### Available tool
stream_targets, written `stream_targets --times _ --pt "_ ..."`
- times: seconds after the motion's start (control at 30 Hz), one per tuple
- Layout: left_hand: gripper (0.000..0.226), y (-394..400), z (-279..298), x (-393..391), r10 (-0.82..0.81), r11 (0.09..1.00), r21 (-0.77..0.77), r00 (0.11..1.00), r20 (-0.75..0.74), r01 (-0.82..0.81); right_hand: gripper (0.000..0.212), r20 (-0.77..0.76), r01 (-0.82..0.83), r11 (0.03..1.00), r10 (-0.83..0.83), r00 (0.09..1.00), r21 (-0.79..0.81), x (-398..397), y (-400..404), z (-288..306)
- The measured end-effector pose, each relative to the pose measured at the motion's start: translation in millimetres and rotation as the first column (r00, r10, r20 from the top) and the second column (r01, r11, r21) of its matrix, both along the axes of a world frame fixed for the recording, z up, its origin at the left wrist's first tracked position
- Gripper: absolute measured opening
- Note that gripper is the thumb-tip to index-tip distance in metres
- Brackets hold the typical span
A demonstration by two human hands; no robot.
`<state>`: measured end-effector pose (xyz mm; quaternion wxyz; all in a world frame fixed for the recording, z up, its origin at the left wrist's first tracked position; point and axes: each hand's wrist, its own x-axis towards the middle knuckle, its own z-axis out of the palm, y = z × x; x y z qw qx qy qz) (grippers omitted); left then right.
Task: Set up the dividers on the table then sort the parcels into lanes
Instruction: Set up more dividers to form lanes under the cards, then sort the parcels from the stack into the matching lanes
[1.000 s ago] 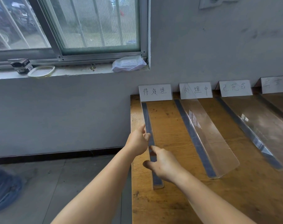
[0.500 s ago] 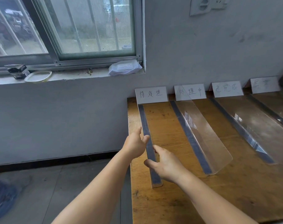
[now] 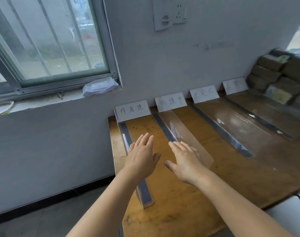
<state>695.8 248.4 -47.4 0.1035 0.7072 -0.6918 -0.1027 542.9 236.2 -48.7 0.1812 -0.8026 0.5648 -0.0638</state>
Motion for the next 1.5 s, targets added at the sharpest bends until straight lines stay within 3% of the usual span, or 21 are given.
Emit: stream_targets --times 0.23,0.9,1.17,1.5 --pt "0.064 -15.4 18.0 -82.5 -0.139 0.99 -0.034 0.99 0.01 0.139 0.07 -0.021 0.082 0.995 -0.084 0.996 -0.064 -89.1 -13.2 17.6" --pt "0.062 -60.9 32.6 -451.8 -0.33 0.943 0.016 0.943 -0.047 0.331 0.071 -0.052 0.35 0.933 -0.355 0.934 -0.084 -471.3 -27.3 31.6" --pt "0.063 -110.3 29.6 -558.8 -0.504 0.864 0.002 0.864 -0.023 0.504 0.067 -0.028 0.48 0.873 -0.484 0.875 -0.091 -565.8 -48.6 26.4" --pt "0.062 -211.9 17.6 -650.9 -0.505 0.863 -0.072 0.858 -0.095 0.5 0.063 0.0 0.533 0.839 -0.537 0.844 -0.109 -673.1 -131.2 23.5"
